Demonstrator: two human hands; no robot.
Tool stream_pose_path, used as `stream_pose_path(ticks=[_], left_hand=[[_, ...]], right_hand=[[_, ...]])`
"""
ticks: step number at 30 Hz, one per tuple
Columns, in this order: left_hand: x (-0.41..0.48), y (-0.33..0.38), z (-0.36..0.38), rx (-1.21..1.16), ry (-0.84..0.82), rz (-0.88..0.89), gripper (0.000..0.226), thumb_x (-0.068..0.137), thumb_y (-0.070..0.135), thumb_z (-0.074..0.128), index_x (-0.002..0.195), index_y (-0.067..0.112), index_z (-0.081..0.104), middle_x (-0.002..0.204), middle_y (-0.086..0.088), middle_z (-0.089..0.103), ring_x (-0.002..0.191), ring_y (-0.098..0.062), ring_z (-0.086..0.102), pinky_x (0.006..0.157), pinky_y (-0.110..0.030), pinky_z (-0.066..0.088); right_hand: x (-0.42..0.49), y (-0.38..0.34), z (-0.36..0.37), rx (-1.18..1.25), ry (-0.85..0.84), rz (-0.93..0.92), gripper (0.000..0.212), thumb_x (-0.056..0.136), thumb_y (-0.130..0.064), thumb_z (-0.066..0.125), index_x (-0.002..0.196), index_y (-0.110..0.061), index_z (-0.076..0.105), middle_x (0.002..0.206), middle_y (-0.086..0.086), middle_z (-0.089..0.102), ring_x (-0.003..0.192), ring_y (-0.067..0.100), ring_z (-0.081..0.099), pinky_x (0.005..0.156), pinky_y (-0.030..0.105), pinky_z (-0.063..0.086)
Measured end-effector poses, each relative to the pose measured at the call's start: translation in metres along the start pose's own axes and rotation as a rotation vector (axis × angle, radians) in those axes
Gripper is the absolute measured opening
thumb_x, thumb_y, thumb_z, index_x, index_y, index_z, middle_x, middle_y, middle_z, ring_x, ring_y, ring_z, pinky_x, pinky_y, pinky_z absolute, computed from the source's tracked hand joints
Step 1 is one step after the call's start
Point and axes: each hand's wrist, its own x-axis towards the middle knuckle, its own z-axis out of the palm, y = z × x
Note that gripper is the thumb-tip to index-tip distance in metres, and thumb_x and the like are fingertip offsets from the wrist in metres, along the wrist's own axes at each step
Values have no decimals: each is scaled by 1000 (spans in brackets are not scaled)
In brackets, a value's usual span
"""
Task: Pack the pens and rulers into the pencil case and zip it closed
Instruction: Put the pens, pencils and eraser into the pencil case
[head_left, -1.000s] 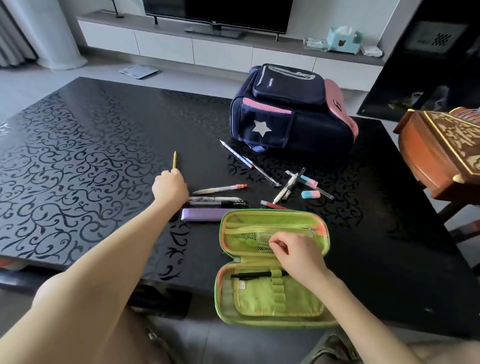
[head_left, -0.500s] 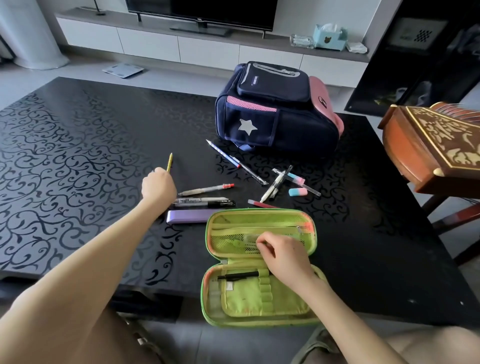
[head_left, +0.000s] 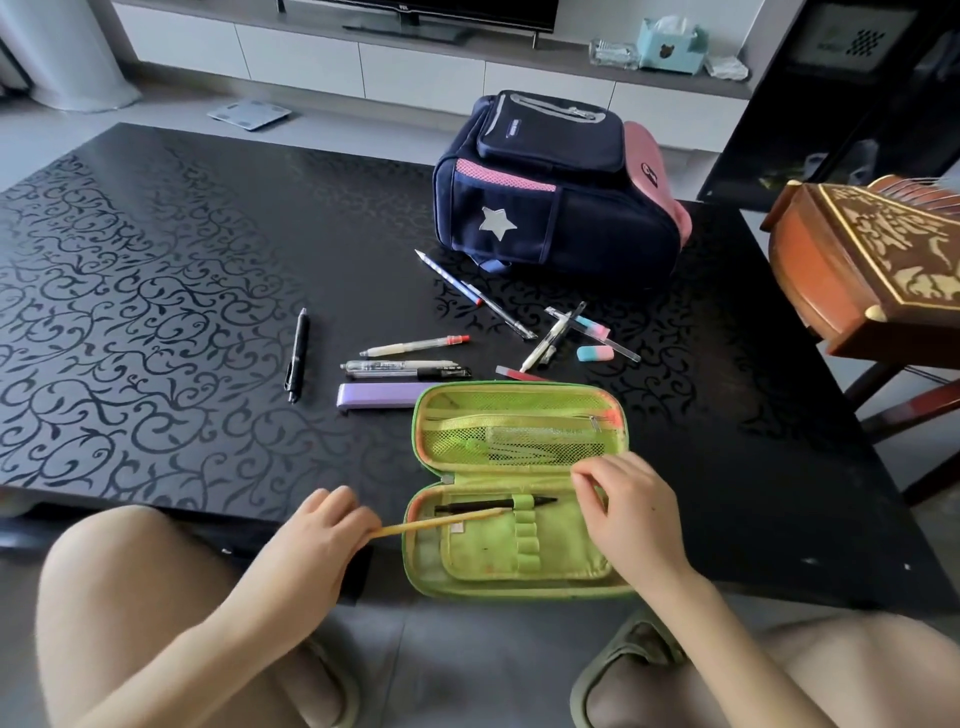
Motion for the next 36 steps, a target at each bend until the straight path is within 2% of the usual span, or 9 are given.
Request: stream_pose_path(ticks=[3,7,15,18,21,24,27,30,36], left_hand=[[1,-2,-3,88,-59,-7,41,56,-5,72,85,21,59,80,4,46,68,-16,42,58,-25,45],[13,10,-7,151,-53,20,47,42,-9,74,77,19,61,75,3,47,67,-16,42,43,-30,47],[57,41,4,153,-119,101,36,45,1,76,72,19,61,71,4,54,62,-18,53,43,-27,47],[67,42,2,84,-142,85,26,60,20,81,78,20,63,75,4,60,68,-20,60,54,-29,52],[76,29,-12,-55,-64,-46,23,81,37,65,95,19,65,91,1,62,88,-23,59,72,-34,51],[87,12,-28,-108,7,-116,37,80,48,45,90,20,67,85,1,61,83,-23,60,68,-34,52],[102,-3,-42,-135,90,-166,23,83,35,55,86,16,67,84,0,61,78,-24,59,66,-33,51],[118,-16,-52,-164,150,-220,7,84,20,65,86,14,68,85,0,60,75,-23,59,66,-31,49],[138,-40,-53,-188,195,-271,9,87,20,60,87,16,69,84,0,59,73,-20,57,65,-29,48]], right_hand=[[-5,1,-1,-21,-12,-11,7,78,-6,70,79,-13,70,71,-6,68,68,14,60,55,23,49],[-6,2,1,-24,-15,-9,8,77,-5,70,77,-13,70,70,-6,68,67,16,60,55,22,46],[-3,0,4,-18,-49,-11,7,78,-7,71,77,-15,70,70,-7,68,67,14,61,54,24,50],[6,-2,0,-12,-42,-10,7,79,-9,70,77,-16,70,69,-8,67,67,13,61,55,24,51],[31,-5,-6,15,-26,-3,5,81,-12,68,79,-16,70,71,-8,67,69,12,59,60,23,49],[68,-12,-3,-2,-49,18,10,86,-18,61,83,-16,70,75,-7,67,71,14,57,61,24,46],[115,-17,15,-44,-114,93,19,90,-21,52,86,-14,69,84,-3,67,81,20,58,59,28,39],[162,-23,46,-93,-210,127,22,92,-21,48,96,-14,68,98,3,68,96,26,58,73,33,45],[237,-37,104,-231,-309,76,26,94,-20,50,116,-7,55,118,11,56,112,30,48,87,38,43]])
